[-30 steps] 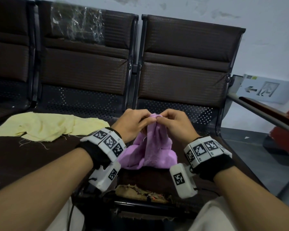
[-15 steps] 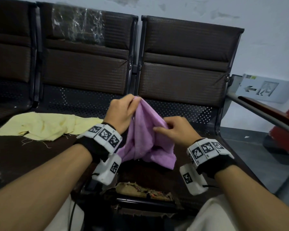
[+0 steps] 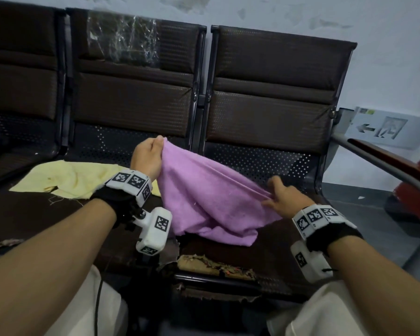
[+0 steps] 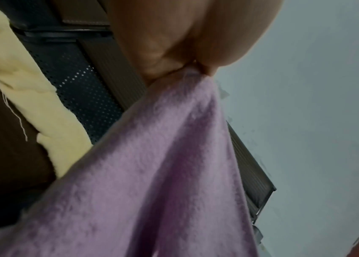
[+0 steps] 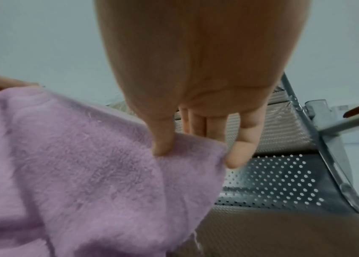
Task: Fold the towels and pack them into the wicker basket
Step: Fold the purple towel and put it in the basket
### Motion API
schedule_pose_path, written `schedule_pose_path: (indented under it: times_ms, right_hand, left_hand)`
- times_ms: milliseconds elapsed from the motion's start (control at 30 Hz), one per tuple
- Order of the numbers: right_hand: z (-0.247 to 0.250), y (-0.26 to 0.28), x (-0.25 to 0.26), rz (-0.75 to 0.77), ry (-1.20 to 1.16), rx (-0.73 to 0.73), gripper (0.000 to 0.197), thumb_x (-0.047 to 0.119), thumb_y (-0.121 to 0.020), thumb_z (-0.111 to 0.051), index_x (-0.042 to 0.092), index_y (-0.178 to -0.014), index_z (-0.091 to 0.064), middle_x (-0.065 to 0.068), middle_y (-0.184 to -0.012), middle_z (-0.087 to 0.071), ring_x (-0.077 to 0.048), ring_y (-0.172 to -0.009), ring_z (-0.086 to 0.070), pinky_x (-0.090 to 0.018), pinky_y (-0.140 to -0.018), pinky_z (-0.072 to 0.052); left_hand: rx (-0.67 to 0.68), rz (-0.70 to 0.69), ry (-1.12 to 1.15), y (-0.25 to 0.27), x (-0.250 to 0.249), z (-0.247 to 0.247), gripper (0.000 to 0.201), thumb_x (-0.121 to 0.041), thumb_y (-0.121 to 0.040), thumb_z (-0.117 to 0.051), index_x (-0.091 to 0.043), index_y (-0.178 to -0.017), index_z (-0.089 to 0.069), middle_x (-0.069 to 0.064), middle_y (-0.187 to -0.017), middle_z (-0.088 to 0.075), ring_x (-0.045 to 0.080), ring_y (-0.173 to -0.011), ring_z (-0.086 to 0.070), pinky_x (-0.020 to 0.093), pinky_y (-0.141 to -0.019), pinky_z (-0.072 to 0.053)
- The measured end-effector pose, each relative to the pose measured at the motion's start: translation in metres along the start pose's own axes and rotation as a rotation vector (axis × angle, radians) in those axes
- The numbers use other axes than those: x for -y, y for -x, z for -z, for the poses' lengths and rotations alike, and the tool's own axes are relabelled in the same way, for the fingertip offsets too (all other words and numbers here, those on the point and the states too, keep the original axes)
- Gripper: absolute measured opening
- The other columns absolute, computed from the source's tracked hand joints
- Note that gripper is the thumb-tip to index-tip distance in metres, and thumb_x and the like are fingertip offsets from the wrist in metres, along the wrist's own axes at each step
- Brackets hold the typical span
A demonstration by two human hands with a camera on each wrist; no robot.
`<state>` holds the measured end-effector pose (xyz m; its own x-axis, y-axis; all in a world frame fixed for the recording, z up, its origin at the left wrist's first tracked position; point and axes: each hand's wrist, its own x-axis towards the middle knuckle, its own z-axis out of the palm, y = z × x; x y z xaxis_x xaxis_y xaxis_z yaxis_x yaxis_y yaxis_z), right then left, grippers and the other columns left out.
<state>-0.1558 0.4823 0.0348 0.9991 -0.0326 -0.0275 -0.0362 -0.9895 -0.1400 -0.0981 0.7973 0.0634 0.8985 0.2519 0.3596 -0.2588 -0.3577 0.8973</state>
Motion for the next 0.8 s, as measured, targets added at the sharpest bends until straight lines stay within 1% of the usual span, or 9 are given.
schedule_pose_path:
  times_ms: [67,133,200,300,433,500,567,667,800]
  right_hand:
    - [0.004,0.003,0.0,-0.031,0.012,-0.027,0.036,0.038,-0.087,-0.062,0.025,-0.12,-0.055,-0.008,-0.104,-0.065,-0.027,-0.092,-0.061,-0.034,-0.077,-0.049]
    - [0.008,0.006,0.001,-0.041,0.015,-0.02,0.019,0.034,-0.084,-0.068,0.028,-0.101,-0.071,0.002,-0.086,-0.064,-0.019,-0.082,-0.059,-0.029,-0.071,-0.045]
    - [0.011,0.009,0.002,-0.039,-0.066,-0.087,0.01,0.027,-0.08,-0.073,0.029,-0.089,-0.075,0.006,-0.075,-0.06,-0.016,-0.079,-0.06,-0.027,-0.069,-0.044]
    - [0.013,0.01,0.001,0.022,-0.101,-0.312,0.013,0.021,-0.081,-0.072,0.031,-0.087,-0.076,0.01,-0.076,-0.054,-0.015,-0.078,-0.056,-0.025,-0.067,-0.038]
    - [0.012,0.014,0.008,0.236,0.012,-0.407,0.014,0.023,-0.076,-0.073,0.034,-0.084,-0.076,0.011,-0.084,-0.04,-0.012,-0.084,-0.046,-0.022,-0.059,-0.031]
    - [0.009,0.014,0.014,0.329,0.108,-0.392,0.008,0.03,-0.073,-0.076,0.032,-0.081,-0.076,0.012,-0.087,-0.038,-0.008,-0.085,-0.034,-0.021,-0.057,-0.031]
    - [0.002,0.01,0.018,0.345,0.126,-0.301,0.01,0.032,-0.076,-0.075,0.025,-0.083,-0.076,0.011,-0.092,-0.04,-0.009,-0.091,-0.034,-0.026,-0.07,-0.043]
    - [-0.002,0.004,0.014,0.231,0.066,-0.223,0.012,0.028,-0.077,-0.075,0.017,-0.08,-0.072,0.007,-0.095,-0.045,-0.013,-0.097,-0.04,-0.028,-0.086,-0.044]
    - [-0.003,0.003,0.004,0.017,-0.129,-0.125,0.032,0.03,-0.076,-0.077,0.022,-0.06,-0.051,0.004,-0.074,-0.051,-0.014,-0.075,-0.051,-0.023,-0.059,-0.037]
  left_hand:
    - [-0.003,-0.019,-0.09,0.002,0.003,0.004,0.038,-0.033,-0.098,-0.042,-0.005,-0.097,-0.067,0.014,-0.1,-0.067,0.028,-0.096,-0.06,0.029,-0.075,-0.039]
    - [0.0,-0.015,-0.152,0.003,0.005,0.006,0.04,-0.036,-0.097,-0.044,-0.004,-0.094,-0.067,0.015,-0.096,-0.067,0.028,-0.092,-0.059,0.029,-0.074,-0.037]
    - [0.003,-0.007,-0.172,0.004,0.007,0.008,0.041,-0.039,-0.096,-0.047,-0.004,-0.091,-0.068,0.014,-0.091,-0.067,0.027,-0.088,-0.058,0.032,-0.075,-0.039]
    - [-0.02,-0.017,-0.209,0.004,0.011,0.009,0.044,-0.039,-0.095,-0.047,-0.001,-0.079,-0.062,0.015,-0.081,-0.062,0.027,-0.08,-0.054,0.032,-0.069,-0.036]
    - [-0.025,-0.027,-0.26,0.003,0.017,0.009,0.047,-0.038,-0.097,-0.046,0.004,-0.084,-0.062,0.022,-0.085,-0.064,0.035,-0.084,-0.057,0.037,-0.074,-0.04]
    - [-0.015,-0.031,-0.259,0.004,0.018,0.008,0.045,-0.037,-0.096,-0.048,0.004,-0.083,-0.064,0.023,-0.084,-0.065,0.036,-0.085,-0.058,0.037,-0.073,-0.04]
    - [-0.016,-0.028,-0.246,0.005,0.019,0.007,0.042,-0.036,-0.095,-0.05,0.001,-0.084,-0.066,0.022,-0.084,-0.066,0.035,-0.085,-0.059,0.035,-0.073,-0.04]
    - [-0.05,-0.033,-0.256,0.004,0.02,0.008,0.039,-0.033,-0.095,-0.051,0.001,-0.088,-0.066,0.021,-0.089,-0.067,0.035,-0.089,-0.059,0.035,-0.076,-0.04]
    - [-0.075,-0.016,-0.245,0.001,0.022,0.012,0.039,-0.035,-0.096,-0.049,0.0,-0.089,-0.065,0.019,-0.088,-0.065,0.033,-0.088,-0.057,0.033,-0.074,-0.037]
